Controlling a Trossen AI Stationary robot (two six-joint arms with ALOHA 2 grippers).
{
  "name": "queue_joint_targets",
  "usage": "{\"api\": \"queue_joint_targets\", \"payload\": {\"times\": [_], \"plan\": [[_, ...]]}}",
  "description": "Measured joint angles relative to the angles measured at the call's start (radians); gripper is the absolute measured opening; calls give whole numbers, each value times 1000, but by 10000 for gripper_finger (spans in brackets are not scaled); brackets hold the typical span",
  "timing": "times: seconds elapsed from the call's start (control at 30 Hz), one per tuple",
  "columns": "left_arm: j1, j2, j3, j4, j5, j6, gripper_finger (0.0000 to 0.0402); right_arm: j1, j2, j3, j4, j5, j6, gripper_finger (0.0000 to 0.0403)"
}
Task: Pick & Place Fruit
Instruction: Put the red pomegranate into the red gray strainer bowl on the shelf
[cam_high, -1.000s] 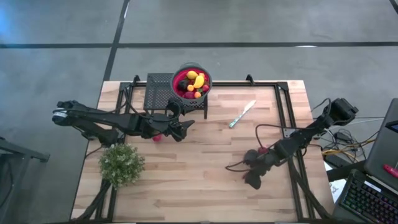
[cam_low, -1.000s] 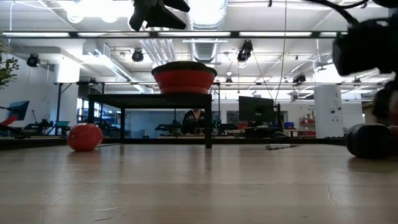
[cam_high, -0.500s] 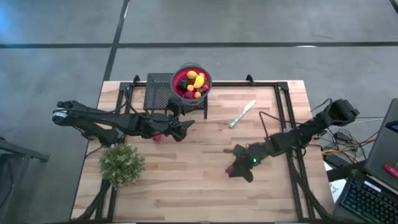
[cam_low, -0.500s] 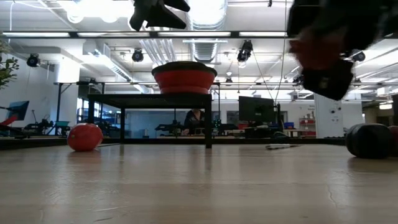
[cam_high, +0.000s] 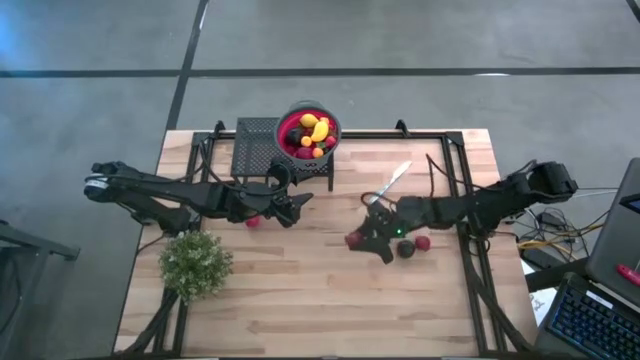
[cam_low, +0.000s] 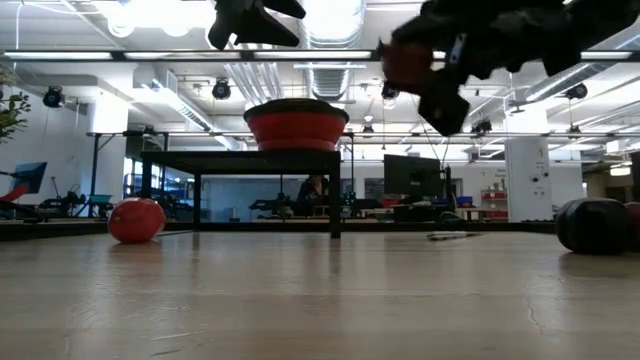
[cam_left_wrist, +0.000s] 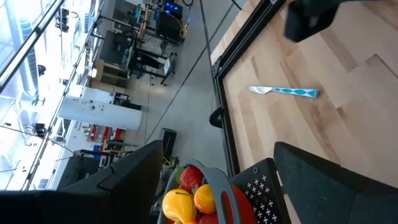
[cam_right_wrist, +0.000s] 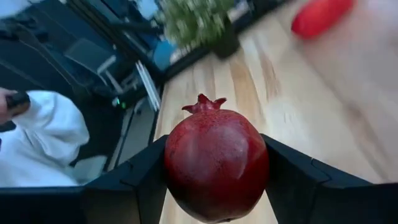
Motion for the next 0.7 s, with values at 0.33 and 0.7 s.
{"api": "queue_joint_targets", "payload": {"times": [0.33,0.7], "plan": [[0,0,-1,33,88,12,312,-77,0,0,209,-3,-137,218],[9,45,-29,192,191,52,312,-149,0,11,410,8,-253,221]]}}
